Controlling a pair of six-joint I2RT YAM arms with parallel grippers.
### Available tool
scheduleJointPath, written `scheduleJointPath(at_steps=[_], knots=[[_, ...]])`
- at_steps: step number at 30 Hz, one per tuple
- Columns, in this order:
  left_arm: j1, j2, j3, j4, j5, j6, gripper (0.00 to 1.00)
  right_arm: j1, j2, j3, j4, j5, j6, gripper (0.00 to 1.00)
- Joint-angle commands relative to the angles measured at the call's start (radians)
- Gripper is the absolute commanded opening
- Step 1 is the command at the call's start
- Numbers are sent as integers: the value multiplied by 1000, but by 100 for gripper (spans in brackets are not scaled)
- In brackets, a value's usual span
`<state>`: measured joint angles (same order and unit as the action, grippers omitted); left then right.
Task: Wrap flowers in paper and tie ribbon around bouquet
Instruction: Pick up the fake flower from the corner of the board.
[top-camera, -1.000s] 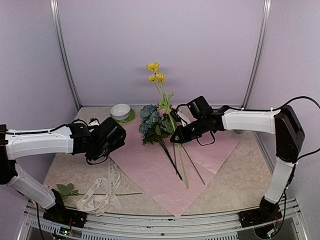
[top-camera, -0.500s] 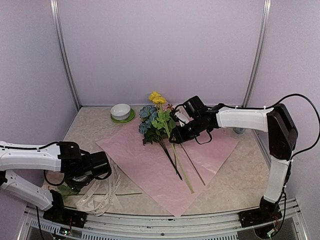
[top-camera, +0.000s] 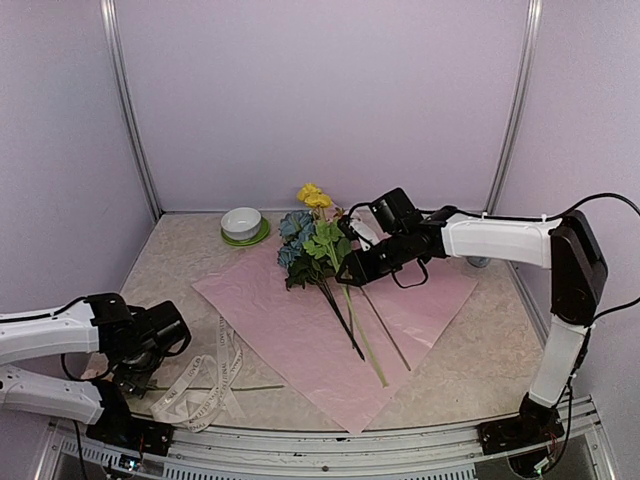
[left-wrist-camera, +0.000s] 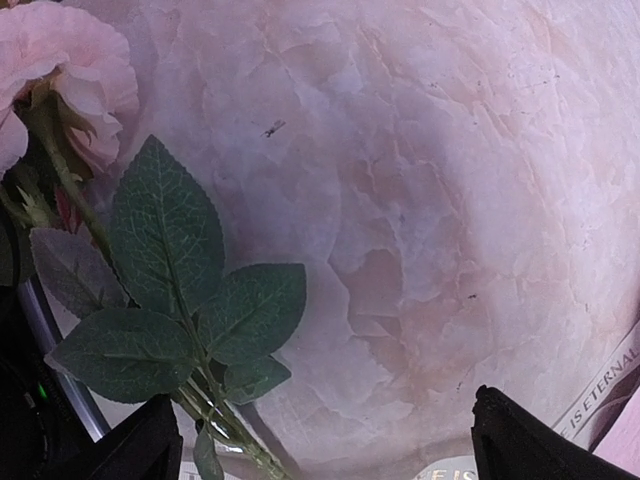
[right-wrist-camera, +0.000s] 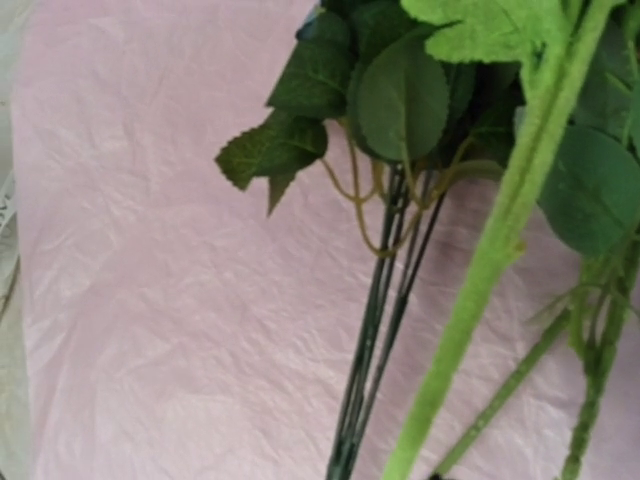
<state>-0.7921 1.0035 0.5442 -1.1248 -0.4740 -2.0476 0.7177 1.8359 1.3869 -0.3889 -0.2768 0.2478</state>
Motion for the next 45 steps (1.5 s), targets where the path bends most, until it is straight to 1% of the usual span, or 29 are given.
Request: scheduleJointPath(at_steps=[1,5,9,11,12,13,14,15,16,17,18,19,22,24,27,30,31,35,39,43,44,45], knots=[[19,50,-24,-51,67,-28,99,12,-42,-14,34,-38,-10,45],[110,138,-51,60,103,65,99,17,-54,-15,41,-50,-11,45],[156,304,-26,128,96,135,99,20,-70,-18,34,-44,-24,45],[182,359,-2,159,86,169,99,20,-78,-22,33,-34,-26,45],[190,371,5,177,79,185,96,20,-80,-24,31,-31,-30,45],[195,375,8,200,74,198,89,20,-83,-24,29,-28,-32,44],[200,369,6,228,72,208,79,20,-86,-25,26,-27,-36,44],[210,362,1,256,71,219,65,20,-87,-26,24,-24,-40,45],[220,354,-2,272,71,223,43,20,-89,-26,23,-22,-42,45],[230,345,-5,282,66,227,19,20,-91,-26,20,-18,-46,45],[244,336,-4,280,54,229,4,20,-92,-28,18,-16,-47,45],[251,326,0,273,35,235,0,20,-94,-26,18,-14,-50,45],[252,293,48,202,-48,233,0,20,-97,-27,18,-18,-52,45],[234,281,115,113,-146,209,0,20,-96,-25,22,-27,-52,45],[172,302,251,-53,-326,138,0,20,-90,-22,26,-41,-48,45],[61,358,374,-219,-507,45,0,20,-89,-21,28,-47,-45,45],[10,373,409,-230,-578,65,0,20,-89,-20,28,-45,-45,45],[-90,432,500,-230,-791,119,0,20,-87,-12,21,-44,-45,46],[-136,528,593,-231,-926,236,0,20,-86,-3,16,-52,-50,46],[-146,544,656,-230,-1051,303,0,20,-87,8,10,-44,-61,46],[-151,545,673,-230,-1107,346,0,20,-87,12,9,-41,-65,46],[-162,552,692,-230,-1201,415,0,20,-87,18,9,-36,-69,46]])
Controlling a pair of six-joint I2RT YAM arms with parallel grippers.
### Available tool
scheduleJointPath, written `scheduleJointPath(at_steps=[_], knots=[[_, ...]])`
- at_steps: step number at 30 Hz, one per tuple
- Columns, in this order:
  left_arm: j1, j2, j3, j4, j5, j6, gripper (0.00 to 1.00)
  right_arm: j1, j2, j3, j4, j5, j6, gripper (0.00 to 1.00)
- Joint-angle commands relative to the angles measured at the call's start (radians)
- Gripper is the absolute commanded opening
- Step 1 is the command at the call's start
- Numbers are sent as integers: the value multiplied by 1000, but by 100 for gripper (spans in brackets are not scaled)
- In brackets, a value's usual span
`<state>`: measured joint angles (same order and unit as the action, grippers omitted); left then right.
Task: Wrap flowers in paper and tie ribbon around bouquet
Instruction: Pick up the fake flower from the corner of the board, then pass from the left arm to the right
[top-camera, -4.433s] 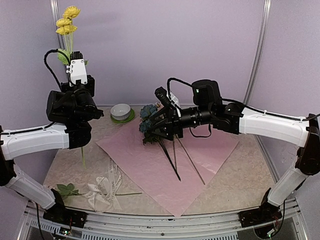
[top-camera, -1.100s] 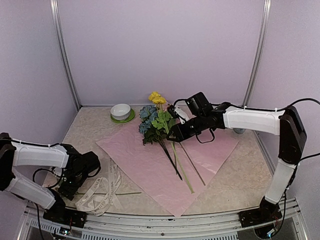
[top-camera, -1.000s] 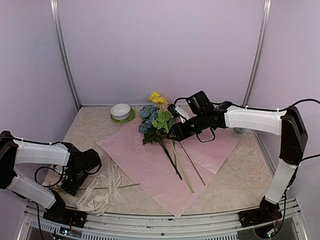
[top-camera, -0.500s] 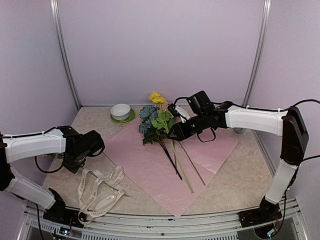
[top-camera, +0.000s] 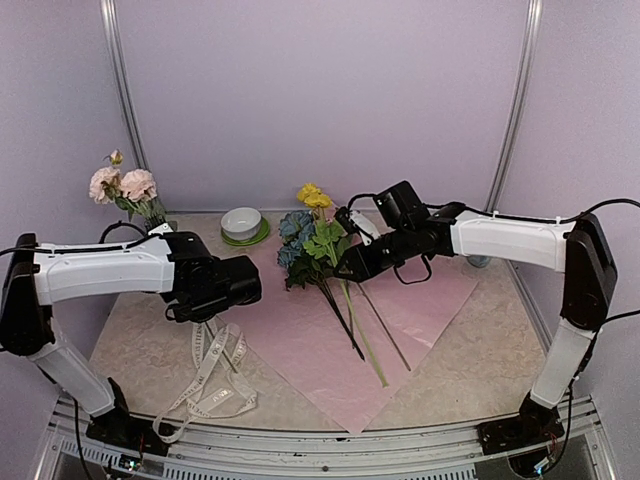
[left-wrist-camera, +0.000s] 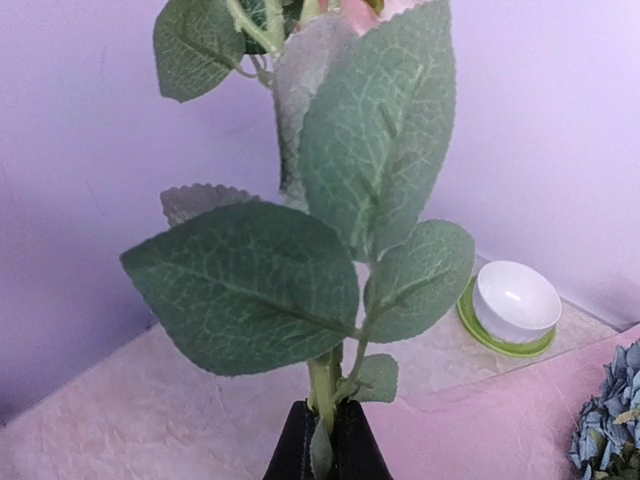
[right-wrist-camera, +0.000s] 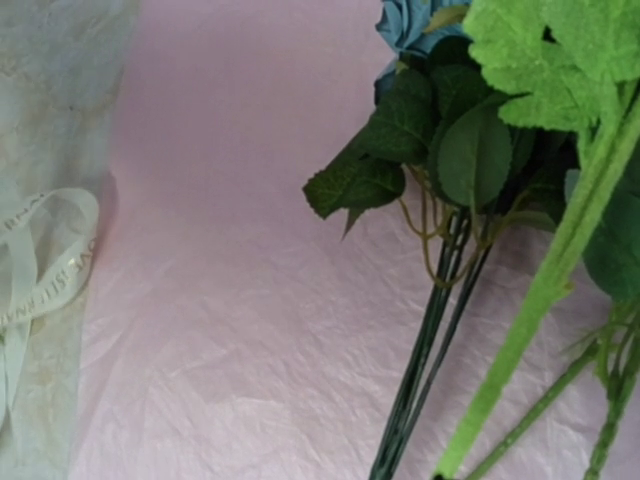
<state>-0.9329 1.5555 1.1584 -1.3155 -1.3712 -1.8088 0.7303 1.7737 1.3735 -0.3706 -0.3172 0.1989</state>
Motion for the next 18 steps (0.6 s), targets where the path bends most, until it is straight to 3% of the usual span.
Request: scheduleJointPath(at_steps=[1,7,14,18], knots=[[-30,8,95,-42,-343,233,0,8,-25,35,-11,7,-23,46],[36,85,273,-44,-350,544,0,8,-33,54,1,0,-31,46],[-79,-59,350,-42,-348,319,0,8,-57,57,37,-18,-30,47],[-170,-70,470,-44,-348,308,0,8,-57,64,91,-94,-25,47]])
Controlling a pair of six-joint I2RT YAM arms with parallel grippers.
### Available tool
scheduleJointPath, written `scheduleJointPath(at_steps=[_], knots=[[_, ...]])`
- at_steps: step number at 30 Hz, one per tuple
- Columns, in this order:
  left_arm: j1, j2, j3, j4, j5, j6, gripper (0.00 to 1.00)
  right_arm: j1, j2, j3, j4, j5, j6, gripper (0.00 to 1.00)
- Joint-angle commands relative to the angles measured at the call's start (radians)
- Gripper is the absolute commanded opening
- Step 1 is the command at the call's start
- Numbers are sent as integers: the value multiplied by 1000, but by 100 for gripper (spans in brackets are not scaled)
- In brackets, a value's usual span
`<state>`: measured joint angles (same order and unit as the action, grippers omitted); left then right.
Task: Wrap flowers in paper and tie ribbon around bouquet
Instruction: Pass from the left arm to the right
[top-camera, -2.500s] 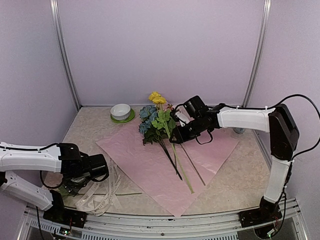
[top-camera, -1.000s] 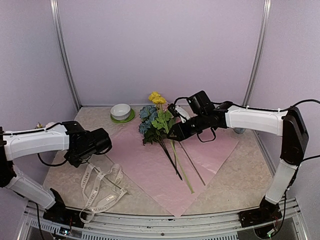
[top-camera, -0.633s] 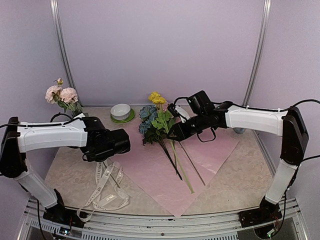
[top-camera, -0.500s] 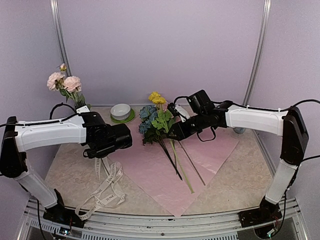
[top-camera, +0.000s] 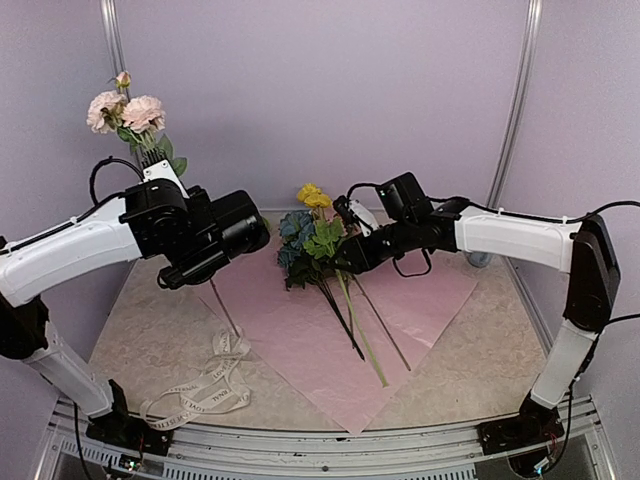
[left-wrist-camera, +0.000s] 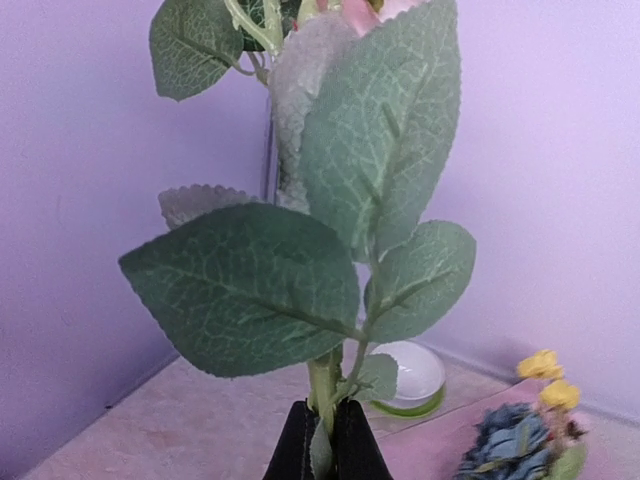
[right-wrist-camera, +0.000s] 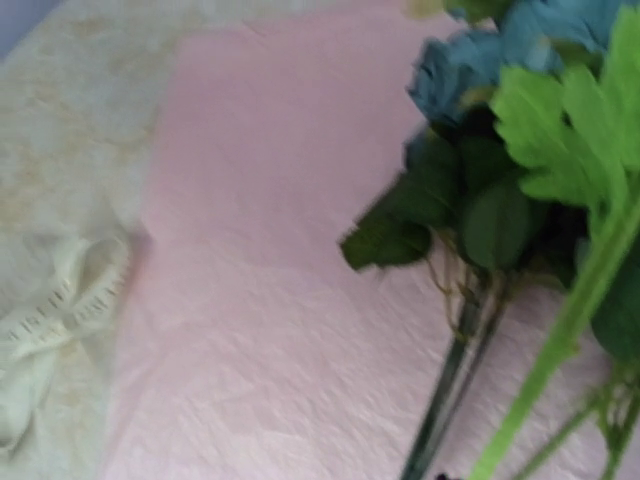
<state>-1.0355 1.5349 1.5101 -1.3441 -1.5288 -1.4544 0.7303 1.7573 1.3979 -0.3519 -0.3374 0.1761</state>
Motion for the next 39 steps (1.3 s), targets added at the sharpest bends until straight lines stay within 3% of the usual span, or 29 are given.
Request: scheduleJointPath(at_steps=[1,6,8,11,13,14,20,23,26,27,30,35,36,38,39], knots=[[-87,-40,146,-15,-191,-38,0,8,-40,43,91,-98,-2,48],[-131,12,258,-15,-192,16,0,30,-45,66,233,-235,-32,49],[-141,25,275,-16,-193,27,0,66,-43,88,284,-300,-64,54],[-173,26,266,-13,-192,-10,0,149,-14,141,337,-354,-103,71],[-184,29,268,-13,-192,-25,0,195,25,180,353,-370,-106,94],[-187,30,269,-13,-192,-31,0,215,46,199,359,-372,-101,99],[-209,48,270,-13,-192,-67,0,285,185,332,329,-379,-84,99],[-218,54,265,-13,-193,-81,0,292,233,372,296,-346,-80,91],[-229,48,261,-13,-194,-96,0,292,252,385,286,-339,-70,71],[-232,44,256,-13,-192,-100,0,292,253,382,290,-342,-66,58],[-236,26,229,-13,-192,-118,0,292,231,343,327,-314,-42,1],[-236,7,198,-12,-191,-140,0,284,188,301,349,-224,7,0],[-239,8,200,-12,-191,-142,11,279,181,296,353,-205,27,0],[-246,14,204,-12,-192,-150,70,261,163,271,382,-180,73,0],[-250,19,206,-12,-191,-148,92,250,151,243,409,-176,103,0]])
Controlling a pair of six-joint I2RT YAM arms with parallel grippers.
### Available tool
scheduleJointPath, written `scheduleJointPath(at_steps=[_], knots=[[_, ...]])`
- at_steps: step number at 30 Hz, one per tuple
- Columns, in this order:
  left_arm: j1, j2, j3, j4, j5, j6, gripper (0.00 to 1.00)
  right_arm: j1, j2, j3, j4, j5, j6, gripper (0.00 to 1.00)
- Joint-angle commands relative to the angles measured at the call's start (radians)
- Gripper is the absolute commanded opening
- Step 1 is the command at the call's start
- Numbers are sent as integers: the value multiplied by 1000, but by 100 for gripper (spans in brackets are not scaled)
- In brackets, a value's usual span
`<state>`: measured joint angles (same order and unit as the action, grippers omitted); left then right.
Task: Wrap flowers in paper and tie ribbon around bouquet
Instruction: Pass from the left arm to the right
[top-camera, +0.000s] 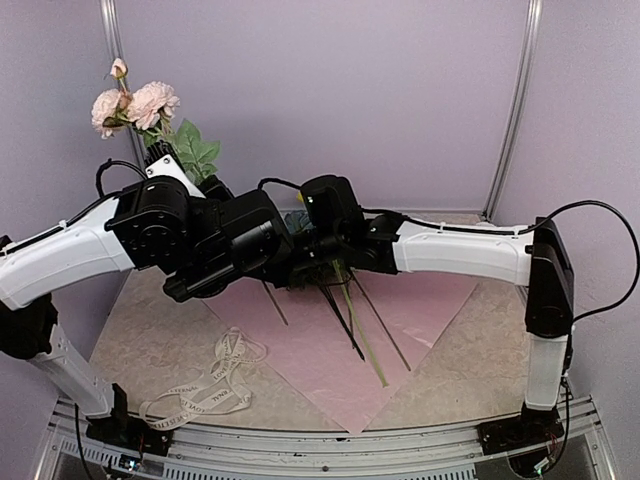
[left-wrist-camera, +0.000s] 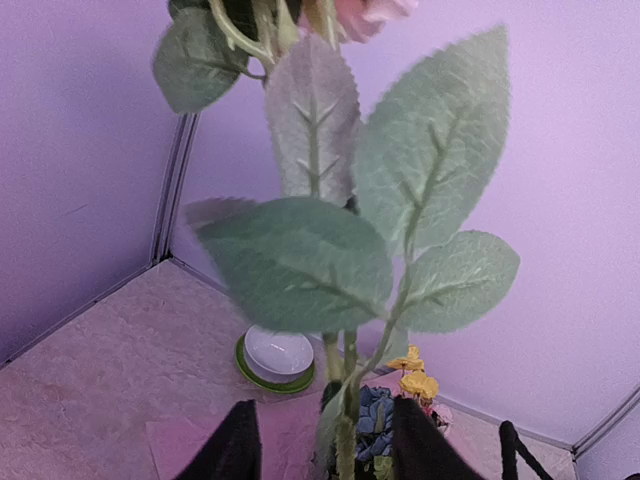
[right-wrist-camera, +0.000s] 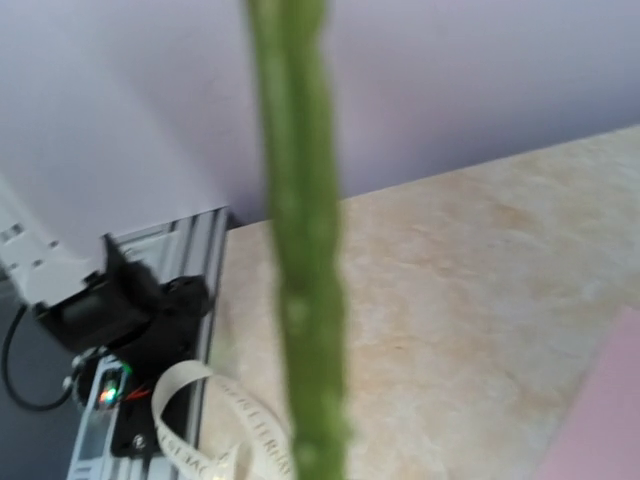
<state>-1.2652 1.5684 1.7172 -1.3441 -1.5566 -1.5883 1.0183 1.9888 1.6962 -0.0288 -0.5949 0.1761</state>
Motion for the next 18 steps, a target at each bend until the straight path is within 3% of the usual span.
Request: scheduleJointPath(at_steps=[1,5,10,13,18], knots=[[-24,-9,1,-12,-163,-9,98,-51,-93,-84,119,84,130,0],[-42,26,13,-12,-163,-4,99,-88,-148,-181,234,123,188,0],[-44,61,105,-13,-165,-1,99,-117,-178,-201,229,142,176,0],[-30,-4,96,-13,-165,-179,99,-126,-199,-216,227,147,160,0],[-19,-209,-88,-12,-165,-659,99,-130,-232,-235,214,182,120,0]])
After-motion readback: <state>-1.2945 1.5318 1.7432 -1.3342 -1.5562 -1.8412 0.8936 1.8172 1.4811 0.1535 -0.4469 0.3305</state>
